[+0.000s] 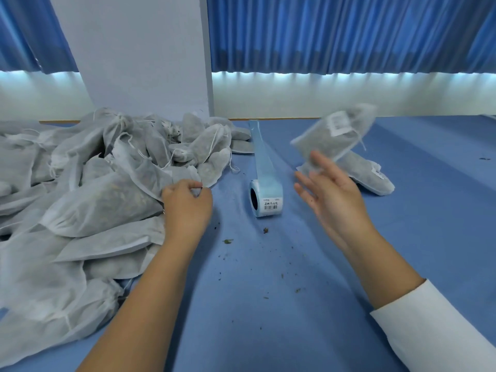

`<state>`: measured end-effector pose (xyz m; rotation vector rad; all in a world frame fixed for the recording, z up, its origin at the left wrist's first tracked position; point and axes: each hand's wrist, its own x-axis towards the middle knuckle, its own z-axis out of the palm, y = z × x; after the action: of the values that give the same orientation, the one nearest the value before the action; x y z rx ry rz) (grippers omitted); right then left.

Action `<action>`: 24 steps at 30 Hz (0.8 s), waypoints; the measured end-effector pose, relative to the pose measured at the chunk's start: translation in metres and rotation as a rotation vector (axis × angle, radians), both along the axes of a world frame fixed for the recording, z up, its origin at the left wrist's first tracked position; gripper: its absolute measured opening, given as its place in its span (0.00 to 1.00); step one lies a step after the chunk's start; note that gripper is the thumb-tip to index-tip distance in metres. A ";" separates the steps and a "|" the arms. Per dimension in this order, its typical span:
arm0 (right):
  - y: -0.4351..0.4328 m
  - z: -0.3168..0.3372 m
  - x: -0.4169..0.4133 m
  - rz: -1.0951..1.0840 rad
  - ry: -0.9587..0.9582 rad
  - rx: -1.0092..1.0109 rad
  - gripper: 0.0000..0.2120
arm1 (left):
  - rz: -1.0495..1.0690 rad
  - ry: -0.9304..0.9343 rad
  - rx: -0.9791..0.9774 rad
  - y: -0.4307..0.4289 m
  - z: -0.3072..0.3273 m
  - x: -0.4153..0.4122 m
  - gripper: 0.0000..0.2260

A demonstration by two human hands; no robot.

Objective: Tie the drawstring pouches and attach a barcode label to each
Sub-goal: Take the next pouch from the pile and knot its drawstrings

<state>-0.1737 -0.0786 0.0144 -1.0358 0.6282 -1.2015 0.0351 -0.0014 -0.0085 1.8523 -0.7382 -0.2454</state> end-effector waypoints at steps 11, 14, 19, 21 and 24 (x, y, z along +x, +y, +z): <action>-0.002 -0.010 0.003 0.113 0.256 0.097 0.13 | -0.063 -0.385 0.594 0.004 -0.001 -0.007 0.11; -0.002 -0.011 0.003 0.096 0.293 0.064 0.12 | -0.042 -0.427 0.586 0.005 -0.001 -0.006 0.12; 0.001 -0.010 0.004 0.044 0.338 0.013 0.10 | -0.026 -0.494 0.282 0.008 0.001 -0.006 0.14; 0.003 -0.009 0.005 0.012 0.354 -0.010 0.10 | -0.043 -0.467 0.044 0.009 0.005 -0.008 0.12; 0.006 -0.008 0.005 -0.070 0.434 -0.135 0.12 | -0.085 -0.272 -0.208 0.011 0.015 -0.015 0.05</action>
<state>-0.1686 -0.0730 0.0060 -1.4167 0.9350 -1.0967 0.0204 0.0096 0.0069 1.6746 -0.9926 0.0313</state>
